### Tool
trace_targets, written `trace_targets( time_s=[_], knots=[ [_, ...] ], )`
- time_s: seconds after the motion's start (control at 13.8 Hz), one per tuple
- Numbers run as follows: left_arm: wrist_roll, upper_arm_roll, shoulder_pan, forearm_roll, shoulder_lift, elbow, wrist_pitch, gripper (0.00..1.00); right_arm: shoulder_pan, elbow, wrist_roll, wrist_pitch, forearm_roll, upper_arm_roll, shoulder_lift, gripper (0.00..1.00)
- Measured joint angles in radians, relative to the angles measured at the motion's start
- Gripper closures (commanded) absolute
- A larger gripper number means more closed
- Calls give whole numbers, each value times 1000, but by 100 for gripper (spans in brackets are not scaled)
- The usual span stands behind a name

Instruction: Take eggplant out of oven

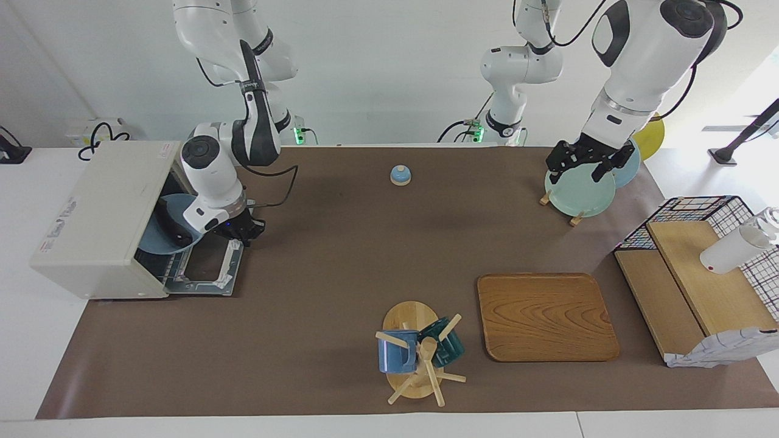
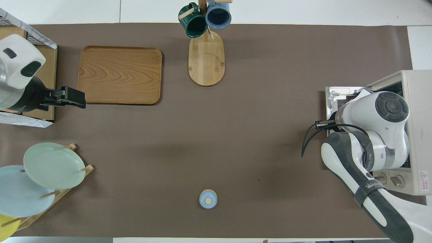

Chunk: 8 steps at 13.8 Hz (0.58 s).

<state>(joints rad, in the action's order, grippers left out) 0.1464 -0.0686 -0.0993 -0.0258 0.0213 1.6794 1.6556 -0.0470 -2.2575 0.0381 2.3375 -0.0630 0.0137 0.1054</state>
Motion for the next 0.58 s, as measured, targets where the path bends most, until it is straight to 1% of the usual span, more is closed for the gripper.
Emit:
trace_targets(
  time_s=[0.29, 0.58],
  knots=[
    [0, 0, 0, 0, 0, 0, 0, 0, 1, 0, 0, 0, 8, 1, 0, 100],
    [0, 0, 0, 0, 0, 0, 0, 0, 6, 1, -1, -1, 76, 12, 0, 100]
  ],
)
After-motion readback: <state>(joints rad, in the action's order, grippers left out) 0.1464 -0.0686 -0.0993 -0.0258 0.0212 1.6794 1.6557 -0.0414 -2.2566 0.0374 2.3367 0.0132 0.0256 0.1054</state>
